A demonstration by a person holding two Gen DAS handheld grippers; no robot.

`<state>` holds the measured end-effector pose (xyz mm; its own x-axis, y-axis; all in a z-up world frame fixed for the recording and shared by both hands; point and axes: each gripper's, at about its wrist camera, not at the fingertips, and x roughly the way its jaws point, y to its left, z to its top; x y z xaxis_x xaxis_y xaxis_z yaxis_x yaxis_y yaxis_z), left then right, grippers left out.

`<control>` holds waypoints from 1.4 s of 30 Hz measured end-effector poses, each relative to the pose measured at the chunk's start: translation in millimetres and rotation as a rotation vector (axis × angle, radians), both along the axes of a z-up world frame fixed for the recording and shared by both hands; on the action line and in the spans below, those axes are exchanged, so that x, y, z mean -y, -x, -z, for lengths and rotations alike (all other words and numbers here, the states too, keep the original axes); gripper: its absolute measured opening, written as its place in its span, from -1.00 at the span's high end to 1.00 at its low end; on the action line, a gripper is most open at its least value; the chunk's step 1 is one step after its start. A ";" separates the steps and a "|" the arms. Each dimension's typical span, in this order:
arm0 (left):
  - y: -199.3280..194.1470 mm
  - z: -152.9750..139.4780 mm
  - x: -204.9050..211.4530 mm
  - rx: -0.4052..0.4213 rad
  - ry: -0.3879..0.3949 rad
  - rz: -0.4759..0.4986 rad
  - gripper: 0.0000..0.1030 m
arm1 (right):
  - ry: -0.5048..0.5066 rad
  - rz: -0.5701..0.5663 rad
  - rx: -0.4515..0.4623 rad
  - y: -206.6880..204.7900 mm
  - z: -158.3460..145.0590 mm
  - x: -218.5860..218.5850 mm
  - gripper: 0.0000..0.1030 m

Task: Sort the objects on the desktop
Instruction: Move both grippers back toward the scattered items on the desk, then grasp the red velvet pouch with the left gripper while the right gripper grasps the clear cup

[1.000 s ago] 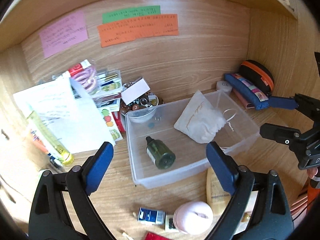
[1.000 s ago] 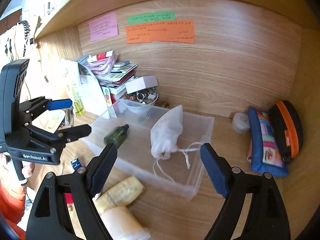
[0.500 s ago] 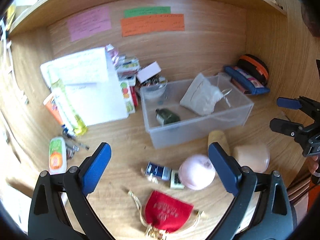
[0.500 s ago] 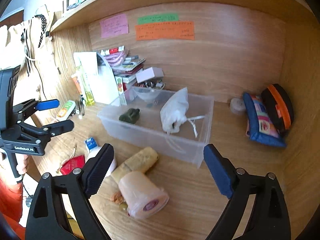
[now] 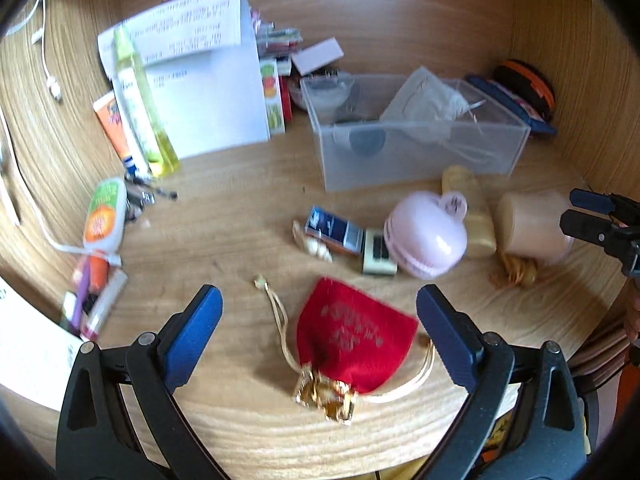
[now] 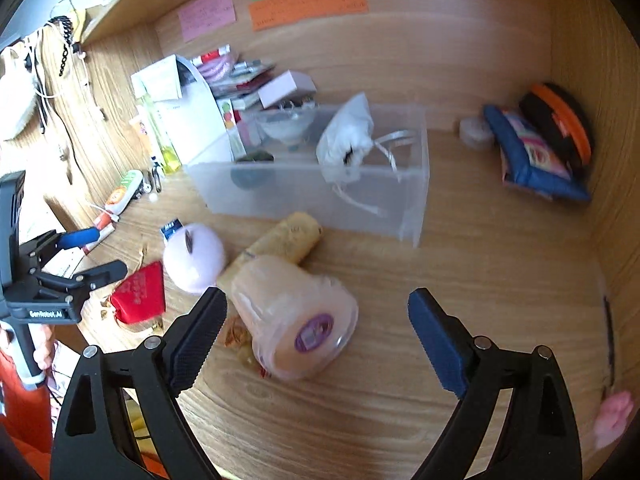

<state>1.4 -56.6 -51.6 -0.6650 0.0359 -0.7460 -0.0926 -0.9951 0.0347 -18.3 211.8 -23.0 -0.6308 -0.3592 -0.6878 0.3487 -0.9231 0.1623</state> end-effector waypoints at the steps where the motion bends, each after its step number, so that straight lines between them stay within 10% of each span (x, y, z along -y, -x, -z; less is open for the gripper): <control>1: -1.8 3.6 0.7 0.010 -0.011 0.003 -0.92 | 0.009 0.000 0.014 0.2 3.6 0.3 -0.77; 18: -8.5 39.2 8.1 0.053 -0.047 -0.072 -0.91 | 0.035 -0.003 0.134 20.0 38.5 26.4 -0.77; 29: -11.2 35.3 0.0 0.010 -0.053 -0.016 0.06 | -0.046 0.011 0.019 15.3 27.9 34.1 -0.68; 42: -10.5 22.8 6.1 -0.021 -0.078 -0.048 0.26 | 0.019 0.038 -0.015 12.8 11.8 20.9 -0.67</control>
